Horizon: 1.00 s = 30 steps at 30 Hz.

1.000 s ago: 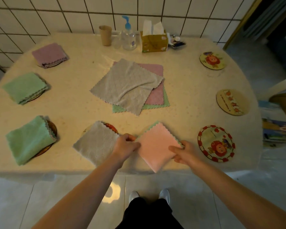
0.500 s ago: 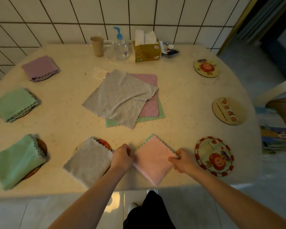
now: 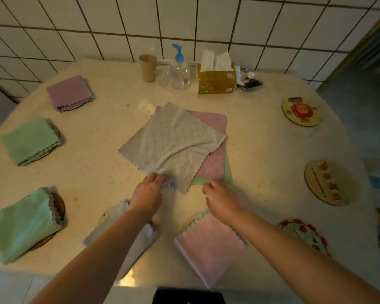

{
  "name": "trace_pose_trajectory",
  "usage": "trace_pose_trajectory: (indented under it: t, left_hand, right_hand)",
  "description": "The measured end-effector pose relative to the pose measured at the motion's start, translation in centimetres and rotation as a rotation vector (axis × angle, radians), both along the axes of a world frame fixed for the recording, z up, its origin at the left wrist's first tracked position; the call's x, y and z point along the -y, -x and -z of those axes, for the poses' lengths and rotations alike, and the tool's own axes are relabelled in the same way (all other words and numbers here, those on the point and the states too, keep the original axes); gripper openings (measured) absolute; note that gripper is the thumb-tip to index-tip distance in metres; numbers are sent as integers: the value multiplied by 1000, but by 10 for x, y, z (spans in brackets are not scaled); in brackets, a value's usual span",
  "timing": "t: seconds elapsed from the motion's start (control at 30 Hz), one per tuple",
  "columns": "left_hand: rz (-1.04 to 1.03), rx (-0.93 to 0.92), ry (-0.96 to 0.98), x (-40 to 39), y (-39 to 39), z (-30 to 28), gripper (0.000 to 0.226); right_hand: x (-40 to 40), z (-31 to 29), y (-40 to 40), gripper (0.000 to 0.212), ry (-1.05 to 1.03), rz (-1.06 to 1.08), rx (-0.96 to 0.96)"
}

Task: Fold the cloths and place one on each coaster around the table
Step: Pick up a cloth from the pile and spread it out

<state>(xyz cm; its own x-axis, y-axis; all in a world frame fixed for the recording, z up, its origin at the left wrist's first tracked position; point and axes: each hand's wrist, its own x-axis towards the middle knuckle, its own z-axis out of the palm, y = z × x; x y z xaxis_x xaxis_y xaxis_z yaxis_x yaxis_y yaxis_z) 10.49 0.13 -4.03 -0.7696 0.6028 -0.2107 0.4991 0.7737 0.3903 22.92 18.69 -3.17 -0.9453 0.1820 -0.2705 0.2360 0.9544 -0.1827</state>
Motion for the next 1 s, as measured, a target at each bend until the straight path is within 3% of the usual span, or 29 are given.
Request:
trace_pose_trajectory:
  t: [0.1, 0.2, 0.37, 0.57, 0.73, 0.83, 0.87, 1.0]
  left_hand:
    - [84, -47, -3, 5, 28, 5, 56]
    - [309, -68, 83, 9, 52, 17, 68]
    - [534, -59, 153, 15, 83, 31, 64]
    - [616, -114, 104, 15, 99, 38, 57]
    - [621, -182, 29, 13, 104, 35, 60]
    - [592, -101, 8, 10, 110, 31, 65]
    - [574, -78, -7, 9, 112, 29, 65]
    - [378, -8, -110, 3, 127, 26, 44]
  right_hand:
    - [21, 10, 30, 21, 16, -24, -50]
    - [37, 20, 51, 27, 6, -19, -77]
    - [52, 33, 68, 48, -120, 8, 8]
    - [52, 32, 72, 42, -142, -33, 41]
    - [52, 10, 83, 39, -61, 81, -96]
    - [47, -1, 88, 17, -8, 117, -222]
    - [46, -10, 90, 10, 42, 151, -236]
    - [41, -54, 101, 21, 360, 295, -241]
